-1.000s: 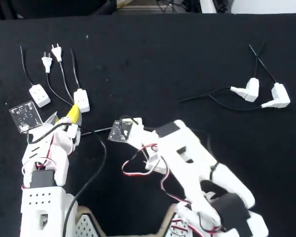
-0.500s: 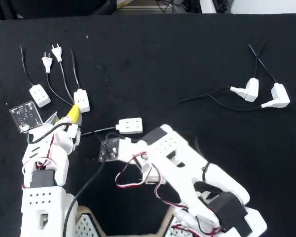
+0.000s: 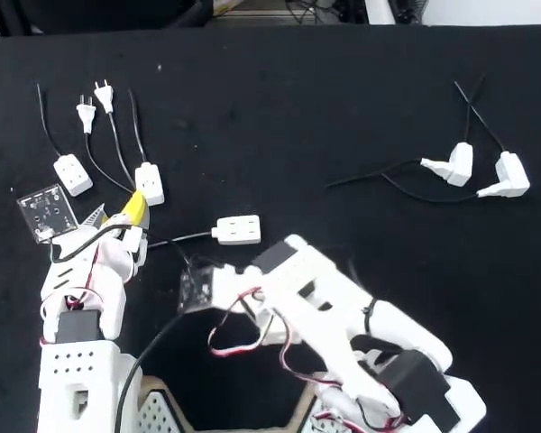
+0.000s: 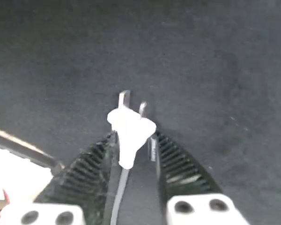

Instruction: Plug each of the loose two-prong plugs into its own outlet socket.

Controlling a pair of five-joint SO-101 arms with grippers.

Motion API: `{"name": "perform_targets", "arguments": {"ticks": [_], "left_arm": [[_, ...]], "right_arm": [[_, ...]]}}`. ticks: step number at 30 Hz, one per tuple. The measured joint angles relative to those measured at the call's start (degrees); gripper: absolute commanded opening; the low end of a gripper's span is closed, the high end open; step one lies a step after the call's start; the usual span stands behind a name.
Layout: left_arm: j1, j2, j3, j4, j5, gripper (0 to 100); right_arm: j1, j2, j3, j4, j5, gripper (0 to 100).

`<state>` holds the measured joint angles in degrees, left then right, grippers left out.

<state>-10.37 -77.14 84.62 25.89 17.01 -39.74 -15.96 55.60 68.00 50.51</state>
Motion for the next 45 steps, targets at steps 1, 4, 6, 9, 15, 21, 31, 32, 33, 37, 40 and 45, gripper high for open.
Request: {"name": "perform_targets", "arguments": {"ticks": [1, 4, 6, 9, 15, 21, 31, 32, 33, 37, 40, 45], "left_arm": [[0.0, 0.0, 0.0, 0.0, 0.0, 22], [0.0, 0.0, 0.0, 0.0, 0.0, 22], [-0.26, 0.0, 0.0, 0.0, 0.0, 22], [-0.53, 0.0, 0.0, 0.0, 0.0, 22], [-0.53, 0.0, 0.0, 0.0, 0.0, 22], [-0.53, 0.0, 0.0, 0.0, 0.0, 22], [-0.53, 0.0, 0.0, 0.0, 0.0, 22], [-0.53, 0.0, 0.0, 0.0, 0.0, 22], [-0.53, 0.0, 0.0, 0.0, 0.0, 22], [-0.53, 0.0, 0.0, 0.0, 0.0, 22], [-0.53, 0.0, 0.0, 0.0, 0.0, 22], [-0.53, 0.0, 0.0, 0.0, 0.0, 22]], "right_arm": [[-0.88, 0.0, 0.35, 0.0, 0.0, 9.3], [-2.73, 0.0, 0.7, 0.09, 0.0, 9.2], [-2.99, 0.0, 0.79, 0.09, 0.0, 6.4], [-3.16, 0.0, 0.79, 0.09, 0.0, 1.8], [-3.25, 0.0, 0.79, 0.35, 0.0, 1.0], [9.41, -3.08, -2.37, -0.53, -1.23, 1.1], [22.68, 0.09, -3.34, -23.82, -17.76, 1.3], [22.77, 2.02, -4.13, -24.0, -18.11, 1.8], [22.86, 3.78, -5.1, -24.0, -18.37, 3.4], [22.86, 11.25, -11.25, -19.96, -18.99, 11.9], [22.86, 15.03, -16.53, -14.24, -18.99, 12.3], [22.86, 16.35, -19.34, -10.37, -18.99, 8.7]]}}
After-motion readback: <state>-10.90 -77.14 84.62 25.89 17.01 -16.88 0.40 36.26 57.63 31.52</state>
